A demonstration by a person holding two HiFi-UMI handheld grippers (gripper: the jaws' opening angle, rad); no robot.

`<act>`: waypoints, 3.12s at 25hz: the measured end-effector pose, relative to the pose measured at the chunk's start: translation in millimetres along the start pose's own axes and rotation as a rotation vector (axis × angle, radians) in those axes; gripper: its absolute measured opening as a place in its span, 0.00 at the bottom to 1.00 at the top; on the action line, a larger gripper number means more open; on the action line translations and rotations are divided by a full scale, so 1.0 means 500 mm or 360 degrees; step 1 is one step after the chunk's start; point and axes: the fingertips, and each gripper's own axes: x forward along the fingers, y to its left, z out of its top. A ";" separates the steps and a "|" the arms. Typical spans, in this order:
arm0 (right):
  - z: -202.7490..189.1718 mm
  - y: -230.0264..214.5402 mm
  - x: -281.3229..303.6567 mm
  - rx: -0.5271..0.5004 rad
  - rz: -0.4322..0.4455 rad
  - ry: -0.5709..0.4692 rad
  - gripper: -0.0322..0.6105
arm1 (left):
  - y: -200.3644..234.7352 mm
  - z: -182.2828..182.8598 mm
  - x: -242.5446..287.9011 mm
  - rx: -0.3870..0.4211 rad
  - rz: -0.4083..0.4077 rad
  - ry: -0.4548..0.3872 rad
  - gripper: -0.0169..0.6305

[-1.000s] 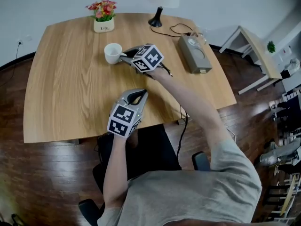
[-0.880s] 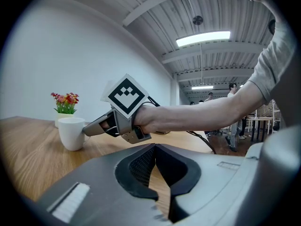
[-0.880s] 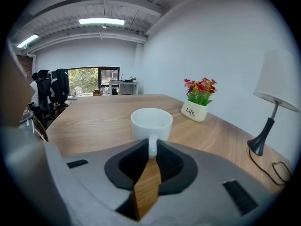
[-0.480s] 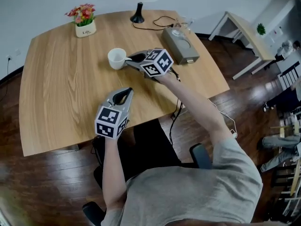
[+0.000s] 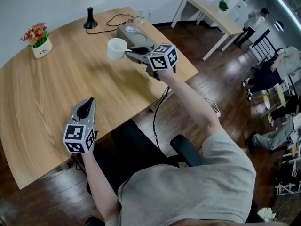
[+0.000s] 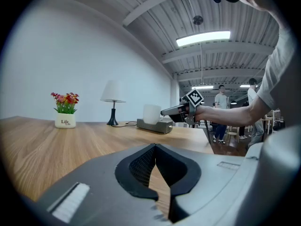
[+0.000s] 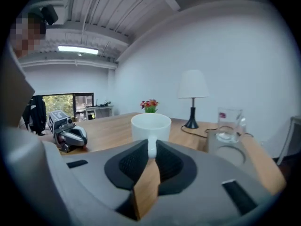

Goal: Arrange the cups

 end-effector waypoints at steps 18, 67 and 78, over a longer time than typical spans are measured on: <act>-0.037 -0.334 -0.134 0.0100 -0.0516 0.0191 0.13 | -0.002 -0.004 0.001 0.0000 0.0000 -0.0004 0.04; -0.053 0.341 0.019 0.0013 0.0268 -0.0478 0.20 | -0.001 0.002 -0.005 -0.0005 0.0005 0.0006 0.04; -0.088 0.359 0.016 -0.0123 0.0265 -0.0351 0.20 | 0.010 0.004 -0.007 -0.0019 0.0072 -0.0007 0.04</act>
